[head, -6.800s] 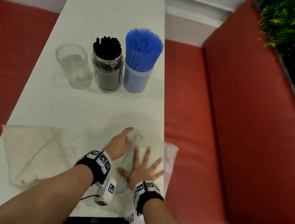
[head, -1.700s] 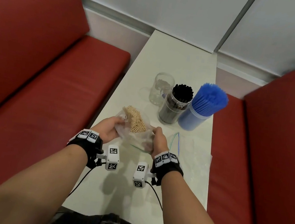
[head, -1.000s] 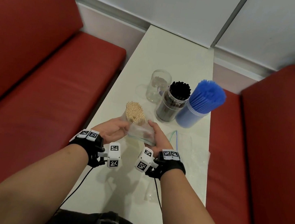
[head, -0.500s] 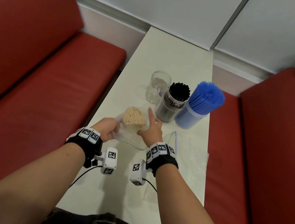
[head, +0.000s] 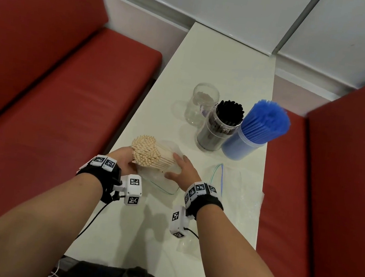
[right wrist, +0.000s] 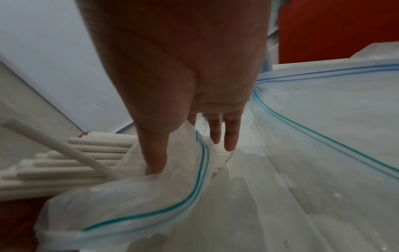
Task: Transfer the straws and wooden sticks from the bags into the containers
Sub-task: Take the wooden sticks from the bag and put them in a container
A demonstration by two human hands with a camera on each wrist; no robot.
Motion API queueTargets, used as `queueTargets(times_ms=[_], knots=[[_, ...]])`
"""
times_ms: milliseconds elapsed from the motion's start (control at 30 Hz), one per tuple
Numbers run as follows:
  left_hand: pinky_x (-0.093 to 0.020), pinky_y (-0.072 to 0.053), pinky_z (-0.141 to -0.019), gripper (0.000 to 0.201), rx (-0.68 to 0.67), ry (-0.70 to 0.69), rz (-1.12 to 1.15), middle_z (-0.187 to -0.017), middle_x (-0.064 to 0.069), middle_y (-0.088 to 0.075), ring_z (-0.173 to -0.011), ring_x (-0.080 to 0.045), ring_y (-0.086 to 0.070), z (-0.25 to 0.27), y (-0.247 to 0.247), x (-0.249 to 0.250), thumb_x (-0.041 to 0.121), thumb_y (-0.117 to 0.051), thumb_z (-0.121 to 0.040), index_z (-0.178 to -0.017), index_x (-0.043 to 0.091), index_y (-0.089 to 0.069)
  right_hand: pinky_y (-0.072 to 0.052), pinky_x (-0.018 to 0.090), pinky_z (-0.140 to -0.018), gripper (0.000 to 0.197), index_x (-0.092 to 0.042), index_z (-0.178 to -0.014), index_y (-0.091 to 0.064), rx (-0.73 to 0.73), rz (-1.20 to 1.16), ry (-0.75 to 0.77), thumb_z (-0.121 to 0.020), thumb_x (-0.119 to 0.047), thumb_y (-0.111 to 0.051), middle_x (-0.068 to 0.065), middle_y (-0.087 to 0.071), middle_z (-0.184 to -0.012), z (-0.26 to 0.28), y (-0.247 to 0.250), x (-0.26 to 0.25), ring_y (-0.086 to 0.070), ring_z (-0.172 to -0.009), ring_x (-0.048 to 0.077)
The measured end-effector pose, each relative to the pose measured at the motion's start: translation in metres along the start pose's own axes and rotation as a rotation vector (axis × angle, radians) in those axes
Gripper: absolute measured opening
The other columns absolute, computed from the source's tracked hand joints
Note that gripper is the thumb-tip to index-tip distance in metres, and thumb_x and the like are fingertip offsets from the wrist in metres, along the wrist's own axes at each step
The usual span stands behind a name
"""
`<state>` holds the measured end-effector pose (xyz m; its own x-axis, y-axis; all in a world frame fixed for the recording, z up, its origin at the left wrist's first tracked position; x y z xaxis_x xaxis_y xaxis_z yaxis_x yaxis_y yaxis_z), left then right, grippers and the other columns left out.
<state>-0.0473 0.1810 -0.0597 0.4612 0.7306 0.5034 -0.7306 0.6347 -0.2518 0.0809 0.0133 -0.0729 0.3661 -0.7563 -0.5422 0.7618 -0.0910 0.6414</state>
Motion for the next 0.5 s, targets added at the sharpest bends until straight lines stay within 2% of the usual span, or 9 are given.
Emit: queueTargets(times_ms=[33,100,167,200,267,300,400,467,500], knots=[[-0.027,-0.055,-0.051,0.022,0.076,-0.032,-0.006,-0.146,-0.022,-0.042,-0.105,-0.036,-0.057,-0.004,0.003,-0.001,0.005,-0.035,-0.102,-0.090,0.011,-0.052,-0.021,0.043,-0.125,0.089,-0.032,-0.162,-0.019,-0.006,0.046,-0.016,-0.091,-0.035,-0.074,0.004,-0.007,-0.171,-0.002,0.000,0.003,-0.020,-0.153,0.033],[-0.021,-0.052,-0.042,0.025,0.110,-0.085,-0.001,-0.120,-0.024,-0.054,-0.077,-0.025,-0.054,-0.009,0.007,-0.004,0.002,-0.033,-0.103,-0.094,0.017,-0.050,-0.027,0.046,-0.122,0.093,-0.039,-0.161,-0.013,-0.009,0.126,-0.036,-0.092,-0.031,-0.073,0.001,-0.003,-0.171,-0.007,-0.002,0.008,-0.025,-0.149,0.039],[-0.024,-0.055,-0.051,0.025,0.115,-0.082,0.021,-0.084,-0.011,-0.066,-0.074,-0.020,-0.053,-0.018,0.010,-0.008,0.001,-0.031,-0.103,-0.107,0.018,-0.050,-0.034,0.050,-0.117,0.094,-0.044,-0.160,-0.008,0.008,0.208,-0.043,-0.092,-0.032,-0.072,-0.003,-0.002,-0.171,-0.012,-0.006,0.012,-0.031,-0.144,0.041],[-0.028,-0.056,-0.063,0.026,0.092,-0.055,0.052,-0.078,-0.006,-0.071,-0.080,-0.025,-0.057,-0.021,0.010,-0.009,0.005,-0.031,-0.103,-0.116,0.018,-0.049,-0.037,0.051,-0.114,0.094,-0.045,-0.160,-0.006,0.020,0.246,-0.051,-0.093,-0.033,-0.071,-0.005,-0.002,-0.171,-0.013,-0.008,0.014,-0.034,-0.141,0.040],[-0.036,-0.051,-0.096,0.036,-0.065,0.044,0.207,-0.111,-0.004,-0.072,-0.112,-0.036,-0.060,-0.024,0.010,-0.007,0.016,-0.034,-0.102,-0.133,0.017,-0.052,-0.042,0.050,-0.108,0.093,-0.046,-0.159,-0.004,0.060,0.298,-0.074,-0.094,-0.033,-0.069,-0.007,-0.004,-0.170,-0.015,-0.013,0.018,-0.038,-0.138,0.038],[-0.043,-0.047,-0.101,0.041,-0.146,0.079,0.290,-0.126,-0.008,-0.065,-0.119,-0.035,-0.059,-0.024,0.011,-0.004,0.022,-0.037,-0.099,-0.134,0.012,-0.056,-0.043,0.050,-0.105,0.092,-0.045,-0.160,-0.005,0.089,0.314,-0.077,-0.094,-0.033,-0.068,-0.007,-0.006,-0.170,-0.015,-0.015,0.020,-0.039,-0.136,0.038],[-0.058,-0.053,-0.079,0.065,-0.243,0.089,0.433,-0.125,-0.023,-0.063,-0.103,-0.044,-0.065,-0.028,0.018,0.006,0.056,-0.030,-0.097,-0.124,0.005,-0.062,-0.041,0.052,-0.106,0.090,-0.042,-0.160,-0.007,0.152,0.370,-0.078,-0.094,-0.033,-0.068,-0.004,-0.009,-0.169,-0.014,-0.019,0.020,-0.039,-0.136,0.038],[-0.060,-0.051,-0.083,0.084,-0.320,0.127,0.454,-0.127,-0.023,-0.062,-0.115,-0.045,-0.059,-0.029,0.019,0.009,0.076,-0.035,-0.087,-0.125,0.006,-0.062,-0.030,0.057,-0.115,0.095,-0.042,-0.159,-0.004,0.171,0.421,-0.104,-0.091,-0.038,-0.070,0.002,-0.003,-0.169,-0.014,-0.021,0.015,-0.025,-0.145,0.041],[-0.057,-0.051,-0.087,0.085,-0.338,0.133,0.418,-0.129,-0.021,-0.061,-0.120,-0.042,-0.057,-0.032,0.017,0.010,0.078,-0.039,-0.084,-0.127,0.007,-0.061,-0.021,0.060,-0.119,0.103,-0.041,-0.159,0.001,0.189,0.442,-0.099,-0.088,-0.041,-0.073,0.006,0.003,-0.169,-0.015,-0.023,0.011,-0.013,-0.151,0.043]])
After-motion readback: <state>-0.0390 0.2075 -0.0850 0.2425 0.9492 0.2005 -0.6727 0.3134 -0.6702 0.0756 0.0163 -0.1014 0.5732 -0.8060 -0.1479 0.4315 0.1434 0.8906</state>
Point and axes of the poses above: each hand's wrist, its own z-axis away from the middle knuckle, its own y-axis out of the back of the hand, x = y × z, the point moved 1 cm from there along -z, towards the middle knuckle
